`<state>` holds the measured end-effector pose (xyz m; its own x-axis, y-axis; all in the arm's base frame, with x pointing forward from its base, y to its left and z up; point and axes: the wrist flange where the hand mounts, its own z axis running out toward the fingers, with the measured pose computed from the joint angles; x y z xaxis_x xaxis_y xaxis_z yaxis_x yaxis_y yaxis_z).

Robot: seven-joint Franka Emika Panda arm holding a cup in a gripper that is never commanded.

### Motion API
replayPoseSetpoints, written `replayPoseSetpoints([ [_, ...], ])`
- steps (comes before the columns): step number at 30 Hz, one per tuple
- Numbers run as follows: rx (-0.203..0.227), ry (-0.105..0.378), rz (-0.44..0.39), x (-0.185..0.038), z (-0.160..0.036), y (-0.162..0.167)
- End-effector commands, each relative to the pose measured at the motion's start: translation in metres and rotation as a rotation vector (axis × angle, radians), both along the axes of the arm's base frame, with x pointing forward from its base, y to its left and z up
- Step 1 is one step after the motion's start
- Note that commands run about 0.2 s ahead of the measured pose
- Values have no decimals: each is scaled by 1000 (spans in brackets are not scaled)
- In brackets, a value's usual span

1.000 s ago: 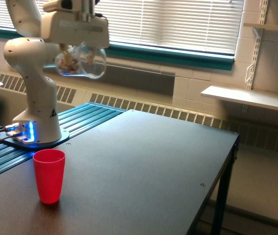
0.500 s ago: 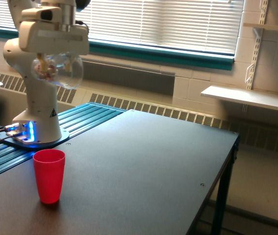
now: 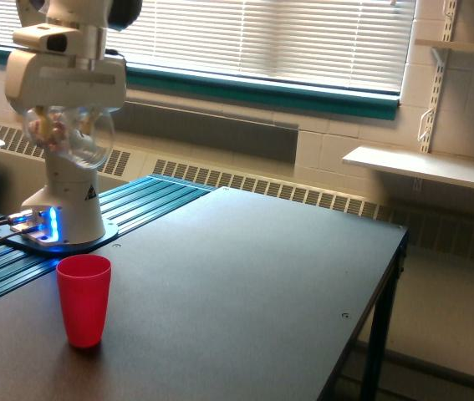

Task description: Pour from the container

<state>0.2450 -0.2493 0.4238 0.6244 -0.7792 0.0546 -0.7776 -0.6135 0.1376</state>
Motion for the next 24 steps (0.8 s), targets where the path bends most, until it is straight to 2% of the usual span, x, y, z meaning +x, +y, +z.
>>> replayPoseSetpoints([
  [1, -10, 29, 5, -4, -10, -21],
  [8, -38, 64, -9, -4, -29, -43],
  [17, -68, 57, -55, 2, -38, -66],
  [24, -58, 96, -85, 17, -47, -68],
])
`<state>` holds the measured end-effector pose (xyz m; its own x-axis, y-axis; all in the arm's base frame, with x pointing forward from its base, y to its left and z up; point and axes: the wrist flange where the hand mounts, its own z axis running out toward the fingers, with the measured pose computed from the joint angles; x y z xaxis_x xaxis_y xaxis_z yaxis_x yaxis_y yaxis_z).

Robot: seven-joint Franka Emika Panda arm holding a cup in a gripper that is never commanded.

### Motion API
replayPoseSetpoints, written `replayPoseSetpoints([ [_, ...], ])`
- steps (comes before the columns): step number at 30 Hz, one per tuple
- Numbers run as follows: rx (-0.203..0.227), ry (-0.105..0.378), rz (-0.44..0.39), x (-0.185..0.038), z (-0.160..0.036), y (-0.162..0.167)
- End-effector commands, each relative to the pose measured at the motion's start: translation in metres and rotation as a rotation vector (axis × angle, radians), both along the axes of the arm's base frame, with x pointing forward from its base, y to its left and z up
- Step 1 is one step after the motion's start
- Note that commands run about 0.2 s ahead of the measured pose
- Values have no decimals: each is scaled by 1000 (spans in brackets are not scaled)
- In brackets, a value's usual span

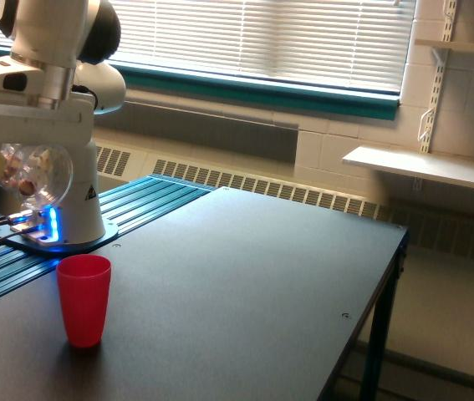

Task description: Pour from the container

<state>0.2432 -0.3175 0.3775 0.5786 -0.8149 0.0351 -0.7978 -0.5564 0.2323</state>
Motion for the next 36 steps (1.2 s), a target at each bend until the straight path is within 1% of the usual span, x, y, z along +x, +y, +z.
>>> replayPoseSetpoints([
  [1, -14, 11, -12, 22, -3, 1],
  [3, 5, 16, 6, 26, -8, 3],
  [6, 28, 22, 5, 32, -16, 3],
  [9, 37, 56, 15, 36, -26, 5],
  [14, 38, 72, 35, 44, -36, 12],
  [16, 40, 95, 53, 45, -40, 18],
  [18, 40, 101, 65, 46, -43, 23],
  [25, 33, 146, 127, 48, -48, 42],
  [28, 32, 135, 142, 50, -47, 46],
  [32, 31, 135, 161, 52, -45, 53],
  [36, 17, 118, 184, 55, -44, 58],
])
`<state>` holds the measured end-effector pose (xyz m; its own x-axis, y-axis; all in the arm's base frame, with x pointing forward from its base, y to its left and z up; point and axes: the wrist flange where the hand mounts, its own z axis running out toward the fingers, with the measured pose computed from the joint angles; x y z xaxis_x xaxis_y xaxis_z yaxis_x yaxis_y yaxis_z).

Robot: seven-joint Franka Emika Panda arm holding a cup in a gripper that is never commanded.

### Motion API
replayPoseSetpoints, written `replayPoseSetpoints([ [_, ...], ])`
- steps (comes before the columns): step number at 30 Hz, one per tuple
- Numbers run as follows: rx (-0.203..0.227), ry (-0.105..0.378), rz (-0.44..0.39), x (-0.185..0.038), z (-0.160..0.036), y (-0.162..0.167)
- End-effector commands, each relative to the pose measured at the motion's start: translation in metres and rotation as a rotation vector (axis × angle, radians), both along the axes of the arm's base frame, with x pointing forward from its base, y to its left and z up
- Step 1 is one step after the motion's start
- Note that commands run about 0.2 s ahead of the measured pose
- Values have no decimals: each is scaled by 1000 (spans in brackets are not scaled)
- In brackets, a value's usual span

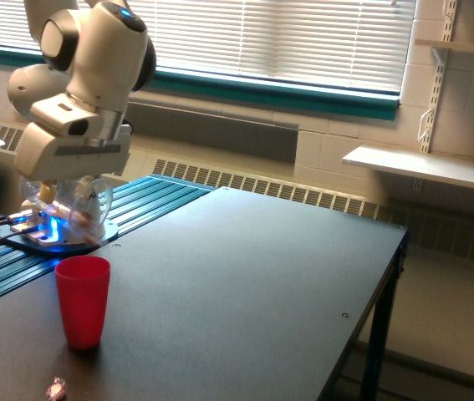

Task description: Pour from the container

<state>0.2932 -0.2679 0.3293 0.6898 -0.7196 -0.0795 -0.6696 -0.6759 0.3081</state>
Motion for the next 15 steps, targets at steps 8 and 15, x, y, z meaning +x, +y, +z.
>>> replayPoseSetpoints([
  [8, -33, -40, 46, 6, 7, 15],
  [15, -20, -37, 42, 4, 7, 20],
])
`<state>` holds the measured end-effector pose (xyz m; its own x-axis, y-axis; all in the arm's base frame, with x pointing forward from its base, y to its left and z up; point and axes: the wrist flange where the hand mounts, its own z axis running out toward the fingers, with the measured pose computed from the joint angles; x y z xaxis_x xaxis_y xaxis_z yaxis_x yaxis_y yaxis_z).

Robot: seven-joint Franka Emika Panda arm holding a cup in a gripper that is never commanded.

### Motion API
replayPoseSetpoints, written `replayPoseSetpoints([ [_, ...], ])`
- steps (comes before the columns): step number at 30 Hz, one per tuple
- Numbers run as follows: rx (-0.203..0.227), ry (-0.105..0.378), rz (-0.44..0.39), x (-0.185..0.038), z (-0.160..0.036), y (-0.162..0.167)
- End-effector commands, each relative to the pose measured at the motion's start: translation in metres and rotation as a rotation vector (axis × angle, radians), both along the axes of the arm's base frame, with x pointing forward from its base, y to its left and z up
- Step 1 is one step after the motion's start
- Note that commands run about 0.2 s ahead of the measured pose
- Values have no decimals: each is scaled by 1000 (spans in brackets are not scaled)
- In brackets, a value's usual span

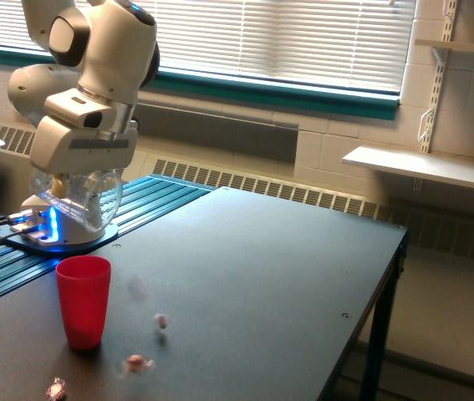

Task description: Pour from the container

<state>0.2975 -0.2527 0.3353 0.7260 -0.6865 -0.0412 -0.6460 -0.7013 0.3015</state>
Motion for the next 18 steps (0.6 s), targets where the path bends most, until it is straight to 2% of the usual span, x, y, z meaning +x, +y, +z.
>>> replayPoseSetpoints([
  [1, 6, -5, -10, -1, 0, 5],
  [18, 9, -15, -20, 3, 1, 10],
])
